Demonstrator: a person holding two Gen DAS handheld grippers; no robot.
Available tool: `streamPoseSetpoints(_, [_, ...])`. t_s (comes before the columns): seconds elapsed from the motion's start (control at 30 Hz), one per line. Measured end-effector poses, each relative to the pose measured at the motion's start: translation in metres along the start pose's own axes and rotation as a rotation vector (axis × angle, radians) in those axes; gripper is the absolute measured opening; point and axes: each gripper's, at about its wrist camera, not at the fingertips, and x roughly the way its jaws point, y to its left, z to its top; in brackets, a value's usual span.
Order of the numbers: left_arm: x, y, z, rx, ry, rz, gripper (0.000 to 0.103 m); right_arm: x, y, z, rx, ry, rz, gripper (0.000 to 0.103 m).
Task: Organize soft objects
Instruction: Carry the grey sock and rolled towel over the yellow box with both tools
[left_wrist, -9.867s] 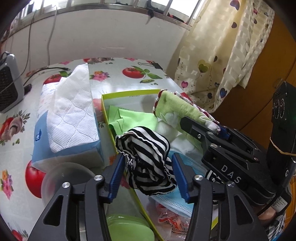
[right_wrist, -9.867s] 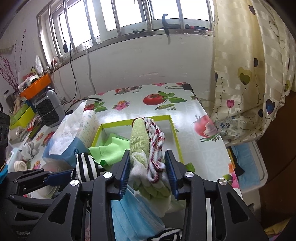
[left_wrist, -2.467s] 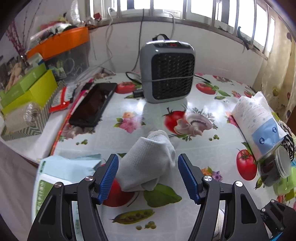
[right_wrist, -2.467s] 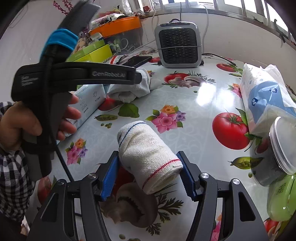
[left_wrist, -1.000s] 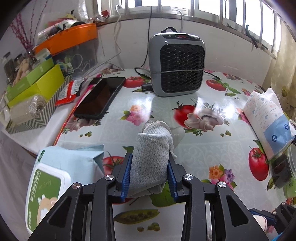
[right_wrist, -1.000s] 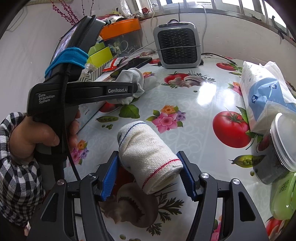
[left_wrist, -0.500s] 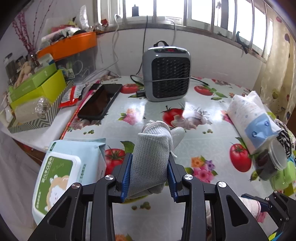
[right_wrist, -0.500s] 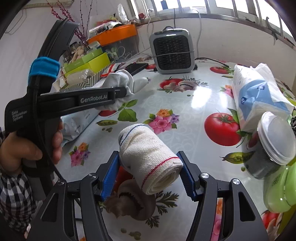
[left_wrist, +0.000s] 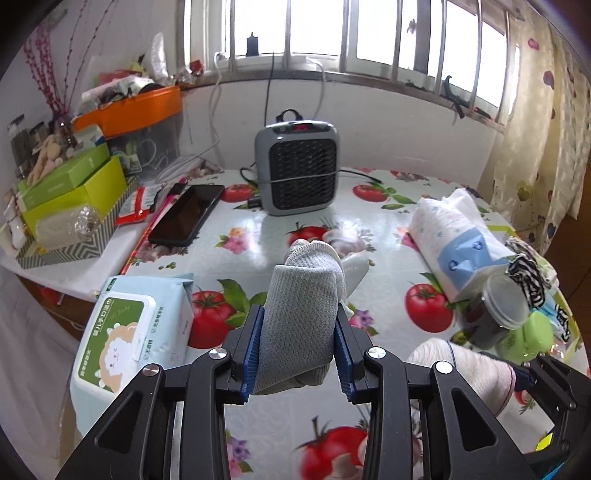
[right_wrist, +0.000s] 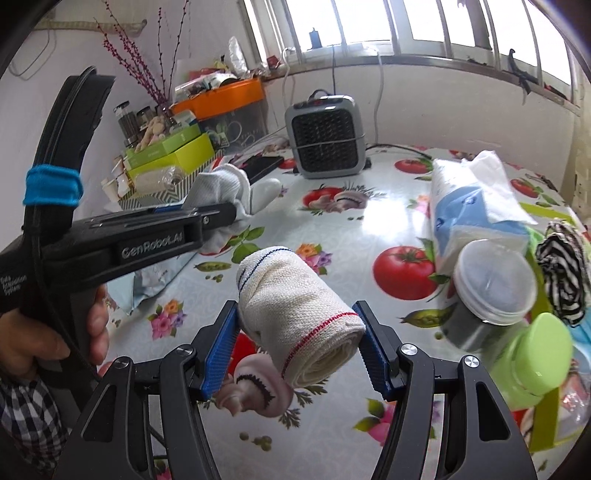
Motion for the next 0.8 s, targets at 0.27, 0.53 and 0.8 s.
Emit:
streamPoseSetpoints(0.27, [-0.015, -0.018, 0.001, 0.005, -0.022, -0.038, 0.033, -0.021, -0.011, 0.004, 0.015, -0.042, -0.024, 0.062])
streamPoseSetpoints(0.53, [-0.027, -0.046, 0.011, 0.029, -0.053, -0.085, 0.034, -0.048, -0.035, 0.006, 0.046, -0.089, -0.075, 0.062])
streamPoseSetpoints(0.8, [-0.031, -0.081, 0.023, 0.066, -0.067, -0.145, 0.034, -0.078, -0.068, 0.006, 0.084, -0.133, -0.149, 0.062])
